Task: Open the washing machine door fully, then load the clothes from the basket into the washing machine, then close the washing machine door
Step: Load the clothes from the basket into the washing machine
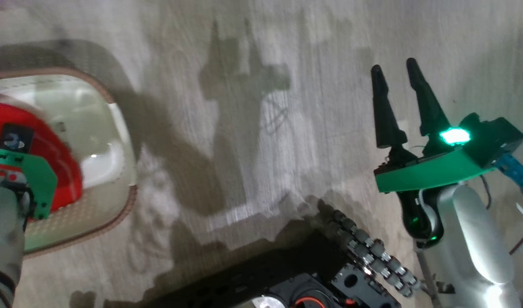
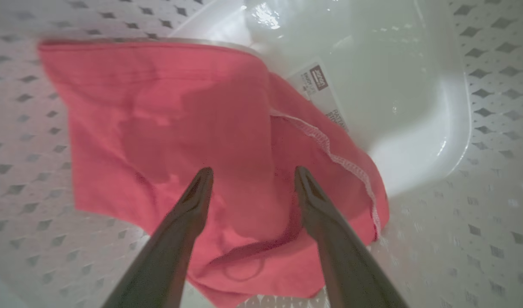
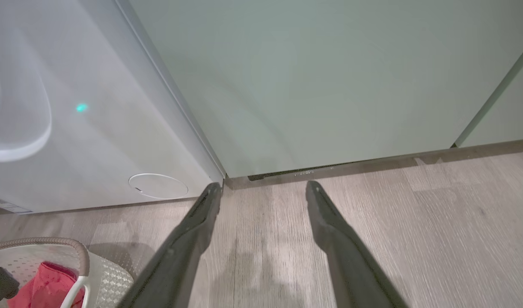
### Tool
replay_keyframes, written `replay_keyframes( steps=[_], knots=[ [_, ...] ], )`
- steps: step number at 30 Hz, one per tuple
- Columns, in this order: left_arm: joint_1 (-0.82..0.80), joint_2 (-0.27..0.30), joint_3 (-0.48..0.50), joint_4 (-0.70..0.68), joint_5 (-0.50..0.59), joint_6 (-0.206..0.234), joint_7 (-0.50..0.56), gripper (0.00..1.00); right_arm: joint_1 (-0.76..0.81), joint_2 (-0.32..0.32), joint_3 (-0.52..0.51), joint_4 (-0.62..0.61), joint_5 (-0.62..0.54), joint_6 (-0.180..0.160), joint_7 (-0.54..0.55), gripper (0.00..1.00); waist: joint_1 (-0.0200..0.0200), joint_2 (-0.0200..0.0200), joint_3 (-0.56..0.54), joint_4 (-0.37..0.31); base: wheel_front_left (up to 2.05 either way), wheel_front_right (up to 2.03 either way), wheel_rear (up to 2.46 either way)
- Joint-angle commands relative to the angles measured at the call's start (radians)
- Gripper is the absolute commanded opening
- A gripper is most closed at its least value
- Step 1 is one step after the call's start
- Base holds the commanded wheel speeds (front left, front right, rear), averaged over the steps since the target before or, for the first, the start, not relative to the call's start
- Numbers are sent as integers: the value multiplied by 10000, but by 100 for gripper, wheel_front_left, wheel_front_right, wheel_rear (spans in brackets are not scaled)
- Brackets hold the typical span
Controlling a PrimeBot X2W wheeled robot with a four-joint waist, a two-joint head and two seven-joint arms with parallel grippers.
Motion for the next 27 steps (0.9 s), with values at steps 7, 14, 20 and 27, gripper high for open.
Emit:
replay_keyframes(
  steps=[7, 14, 20, 27],
  knots=[
    [-108, 1241, -76, 77, 222, -58, 644, 100, -4, -29, 615, -350, 408, 0, -94, 100, -1, 1, 986, -894, 0, 0, 0],
    [-530, 1853, -445, 123, 540, 227, 1477, 100, -93, -29, 785, -399, 498, 0, -94, 100, -1, 1, 1340, -1040, 0, 0, 0],
    [-621, 1884, -684, 138, 586, 211, 1882, 100, -13, -29, 785, -526, 482, 0, -94, 100, -1, 1, 1485, -1013, 0, 0, 0],
    [-634, 1799, -725, 142, 379, -17, 2253, 100, 56, -29, 764, -562, 386, 0, -94, 100, -1, 1, 1605, -930, 0, 0, 0]
  ],
)
